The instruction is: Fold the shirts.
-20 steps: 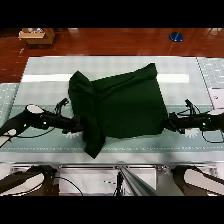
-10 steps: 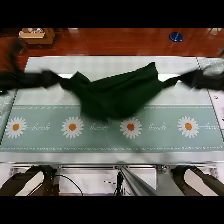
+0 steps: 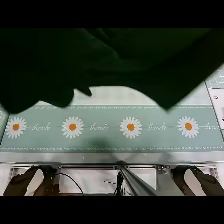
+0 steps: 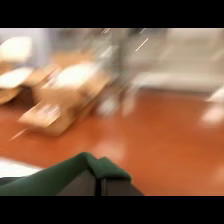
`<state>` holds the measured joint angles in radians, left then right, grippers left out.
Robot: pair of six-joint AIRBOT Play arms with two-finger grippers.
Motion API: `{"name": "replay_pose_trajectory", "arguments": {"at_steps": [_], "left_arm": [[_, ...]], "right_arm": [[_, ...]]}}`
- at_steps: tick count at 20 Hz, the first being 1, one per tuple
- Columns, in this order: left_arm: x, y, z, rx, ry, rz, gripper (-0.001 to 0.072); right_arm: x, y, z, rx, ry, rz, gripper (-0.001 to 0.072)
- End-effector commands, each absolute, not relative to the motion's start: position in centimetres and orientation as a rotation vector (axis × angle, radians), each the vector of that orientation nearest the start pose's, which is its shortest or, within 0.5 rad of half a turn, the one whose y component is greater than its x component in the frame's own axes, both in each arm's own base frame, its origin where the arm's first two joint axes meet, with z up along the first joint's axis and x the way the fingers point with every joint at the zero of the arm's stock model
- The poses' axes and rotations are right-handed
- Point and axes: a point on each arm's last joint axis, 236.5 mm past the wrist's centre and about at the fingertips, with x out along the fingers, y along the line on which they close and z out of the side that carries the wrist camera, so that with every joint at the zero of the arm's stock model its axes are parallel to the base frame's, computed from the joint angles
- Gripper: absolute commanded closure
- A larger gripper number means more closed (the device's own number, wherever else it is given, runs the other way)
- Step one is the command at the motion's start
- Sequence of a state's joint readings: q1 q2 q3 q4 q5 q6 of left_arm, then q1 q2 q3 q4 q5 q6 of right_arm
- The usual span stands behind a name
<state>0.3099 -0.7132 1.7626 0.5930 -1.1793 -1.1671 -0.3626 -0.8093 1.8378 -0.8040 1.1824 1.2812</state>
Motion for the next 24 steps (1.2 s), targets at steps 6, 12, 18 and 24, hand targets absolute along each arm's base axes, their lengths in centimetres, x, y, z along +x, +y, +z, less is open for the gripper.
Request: {"name": "replay_pose_trajectory", "arguments": {"at_steps": [6,12,18,24], "left_arm": [[9.9,-7.3,54.3,0.009,-0.193,-0.122,0.0689],[10.4,-6.8,42.2,-0.004,0.350,-0.124,0.0689],[14.2,-5.6,36.1,-0.056,0.599,-0.158,0.0689],[23.0,-3.4,25.7,-0.211,0.889,-0.199,0.0688]], "right_arm": [[15.9,0.6,53.2,-0.027,-0.080,-0.097,0.0690],[14.1,-1.4,43.3,-0.006,0.344,-0.185,0.0690],[16.2,-1.8,38.3,0.003,0.601,-0.099,0.0691],[28.8,-0.6,27.2,-0.047,1.029,0.051,0.0690]]}}
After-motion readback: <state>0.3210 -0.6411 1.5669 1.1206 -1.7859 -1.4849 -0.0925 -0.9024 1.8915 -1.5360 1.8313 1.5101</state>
